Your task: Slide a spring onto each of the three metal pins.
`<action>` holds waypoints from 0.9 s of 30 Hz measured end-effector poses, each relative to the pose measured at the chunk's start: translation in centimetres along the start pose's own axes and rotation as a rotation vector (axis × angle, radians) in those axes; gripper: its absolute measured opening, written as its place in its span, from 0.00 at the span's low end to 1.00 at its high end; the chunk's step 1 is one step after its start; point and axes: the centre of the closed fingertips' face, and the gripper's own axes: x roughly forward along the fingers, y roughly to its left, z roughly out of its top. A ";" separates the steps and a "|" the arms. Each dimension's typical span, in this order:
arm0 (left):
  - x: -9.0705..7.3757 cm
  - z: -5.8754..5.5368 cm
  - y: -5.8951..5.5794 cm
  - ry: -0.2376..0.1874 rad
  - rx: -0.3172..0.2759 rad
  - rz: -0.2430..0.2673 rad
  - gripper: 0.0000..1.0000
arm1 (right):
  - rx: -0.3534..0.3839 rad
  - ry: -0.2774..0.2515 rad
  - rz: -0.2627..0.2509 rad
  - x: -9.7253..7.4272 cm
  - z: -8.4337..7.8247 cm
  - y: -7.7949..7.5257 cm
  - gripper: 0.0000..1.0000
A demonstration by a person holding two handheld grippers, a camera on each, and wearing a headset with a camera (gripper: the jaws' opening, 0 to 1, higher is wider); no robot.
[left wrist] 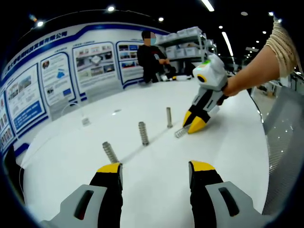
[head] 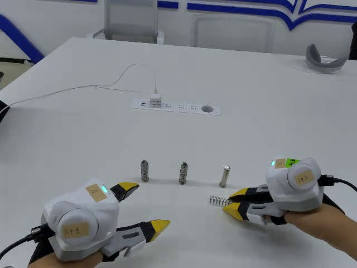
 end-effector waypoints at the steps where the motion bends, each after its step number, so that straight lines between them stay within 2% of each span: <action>1: 0.0 0.0 -0.1 0.001 -0.001 -0.002 0.57 | -0.003 0.002 0.004 0.0 0.0 0.1 0.14; 7: 0.1 0.2 -0.1 -0.005 -0.001 -0.005 0.57 | -0.006 0.009 0.019 0.0 0.2 0.5 0.13; 15: 0.4 0.7 -1.0 -0.024 -0.007 -0.052 0.59 | -0.030 -0.006 0.081 -0.2 2.0 2.3 0.12; 20: 0.7 0.9 -1.6 -0.026 0.001 -0.079 0.59 | -0.066 -0.008 0.166 -0.4 3.2 4.5 0.12; 23: 0.8 1.0 -2.2 -0.025 0.015 -0.110 0.57 | -0.095 -0.005 0.224 -0.7 4.0 6.1 0.12; 27: 0.9 1.1 -3.1 -0.022 0.039 -0.153 0.54 | -0.127 0.012 0.274 -0.8 4.7 7.5 0.12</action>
